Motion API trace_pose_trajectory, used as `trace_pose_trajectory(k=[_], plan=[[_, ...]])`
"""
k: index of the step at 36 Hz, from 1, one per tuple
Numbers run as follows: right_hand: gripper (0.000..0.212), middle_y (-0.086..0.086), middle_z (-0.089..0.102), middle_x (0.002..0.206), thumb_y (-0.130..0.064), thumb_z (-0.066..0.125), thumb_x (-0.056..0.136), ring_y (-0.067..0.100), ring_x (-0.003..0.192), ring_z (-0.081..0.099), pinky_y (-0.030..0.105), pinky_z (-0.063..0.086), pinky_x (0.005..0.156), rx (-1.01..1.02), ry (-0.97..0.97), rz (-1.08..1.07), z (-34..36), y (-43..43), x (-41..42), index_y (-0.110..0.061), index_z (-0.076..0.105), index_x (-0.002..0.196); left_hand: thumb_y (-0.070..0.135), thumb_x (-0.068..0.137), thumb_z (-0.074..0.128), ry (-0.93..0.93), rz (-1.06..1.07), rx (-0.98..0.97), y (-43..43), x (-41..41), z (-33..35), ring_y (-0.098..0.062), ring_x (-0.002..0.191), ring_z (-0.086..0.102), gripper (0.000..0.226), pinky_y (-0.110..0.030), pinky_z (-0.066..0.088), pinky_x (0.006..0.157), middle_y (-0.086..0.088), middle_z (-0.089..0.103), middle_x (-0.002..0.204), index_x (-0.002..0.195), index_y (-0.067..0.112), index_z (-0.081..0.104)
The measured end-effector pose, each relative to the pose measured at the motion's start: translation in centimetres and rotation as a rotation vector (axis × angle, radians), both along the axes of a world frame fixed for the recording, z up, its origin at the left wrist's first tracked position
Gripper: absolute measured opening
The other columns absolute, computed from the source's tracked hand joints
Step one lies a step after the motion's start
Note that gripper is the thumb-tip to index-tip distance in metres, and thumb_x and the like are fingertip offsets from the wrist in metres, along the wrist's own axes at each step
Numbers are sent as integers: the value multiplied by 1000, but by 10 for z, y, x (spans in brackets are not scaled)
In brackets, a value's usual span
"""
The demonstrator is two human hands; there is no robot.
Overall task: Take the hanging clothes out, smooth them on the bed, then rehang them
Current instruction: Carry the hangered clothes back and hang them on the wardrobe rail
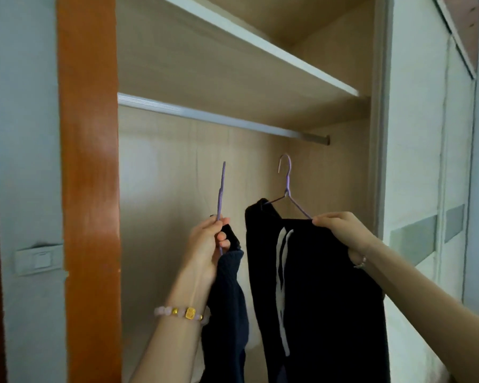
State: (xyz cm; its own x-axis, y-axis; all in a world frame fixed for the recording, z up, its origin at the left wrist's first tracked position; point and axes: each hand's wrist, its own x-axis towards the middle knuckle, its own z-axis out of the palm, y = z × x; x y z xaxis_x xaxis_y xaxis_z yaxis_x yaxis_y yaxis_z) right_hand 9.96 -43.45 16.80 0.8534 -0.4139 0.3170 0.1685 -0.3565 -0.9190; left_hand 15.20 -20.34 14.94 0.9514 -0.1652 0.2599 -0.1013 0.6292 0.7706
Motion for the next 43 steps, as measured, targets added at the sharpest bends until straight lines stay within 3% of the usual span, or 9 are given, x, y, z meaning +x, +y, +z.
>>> trace_pose_trajectory(k=[4,8,10,13,19,23,25,32,43], plan=[[13,13,67,76,-5,58,87,22,71,63,28,53,67,22,-14,111,26,-18,44,-2,70,84,-4,98,37,-36,77,3,-15,39,26,2,26,37,21,-8,30,30,-5,53,79,89,0,55],[12,21,69,89,-8,60,86,29,79,66,35,55,77,25,-25,201,61,-33,83,0,70,86,-5,98,35,-79,199,46,-20,73,62,1,24,37,25,-9,30,28,-5,54,76,83,2,53],[20,24,68,95,-10,62,84,33,83,66,41,54,83,32,-31,232,79,-36,102,4,67,96,-6,96,39,-117,270,90,-18,84,82,0,24,36,23,-9,29,28,-1,56,59,81,1,54],[26,23,67,92,-11,62,83,32,77,65,38,54,75,35,-42,284,99,-34,128,7,64,102,-7,93,44,-154,345,139,-9,97,108,0,24,35,19,-9,28,28,4,48,32,80,2,54],[35,26,65,104,-12,65,81,36,89,66,39,56,74,61,-49,371,130,-13,176,4,59,112,-4,95,44,-171,462,189,23,119,150,-1,22,35,21,-9,28,27,7,47,31,78,4,54],[16,20,64,87,-8,62,84,33,81,63,40,54,80,42,-64,432,142,2,194,3,62,96,-6,93,47,-190,541,326,32,121,173,-1,20,30,22,-7,24,26,9,39,27,75,5,52],[12,16,61,78,-8,61,85,28,70,60,36,53,70,49,-63,463,147,7,203,1,61,92,-6,94,46,-182,572,368,36,122,182,-1,18,27,24,-7,22,26,9,34,24,73,6,51],[36,17,61,83,-7,60,84,27,62,59,24,50,38,83,-46,544,158,21,224,4,53,118,-6,95,44,-153,624,431,43,129,198,-2,17,26,27,-8,22,25,9,29,23,70,5,50],[33,15,61,77,-5,60,84,28,62,58,29,49,56,37,-74,572,166,28,227,8,57,114,-2,94,46,-4,647,408,64,153,191,-2,17,27,26,-11,25,24,8,32,24,70,7,48]])
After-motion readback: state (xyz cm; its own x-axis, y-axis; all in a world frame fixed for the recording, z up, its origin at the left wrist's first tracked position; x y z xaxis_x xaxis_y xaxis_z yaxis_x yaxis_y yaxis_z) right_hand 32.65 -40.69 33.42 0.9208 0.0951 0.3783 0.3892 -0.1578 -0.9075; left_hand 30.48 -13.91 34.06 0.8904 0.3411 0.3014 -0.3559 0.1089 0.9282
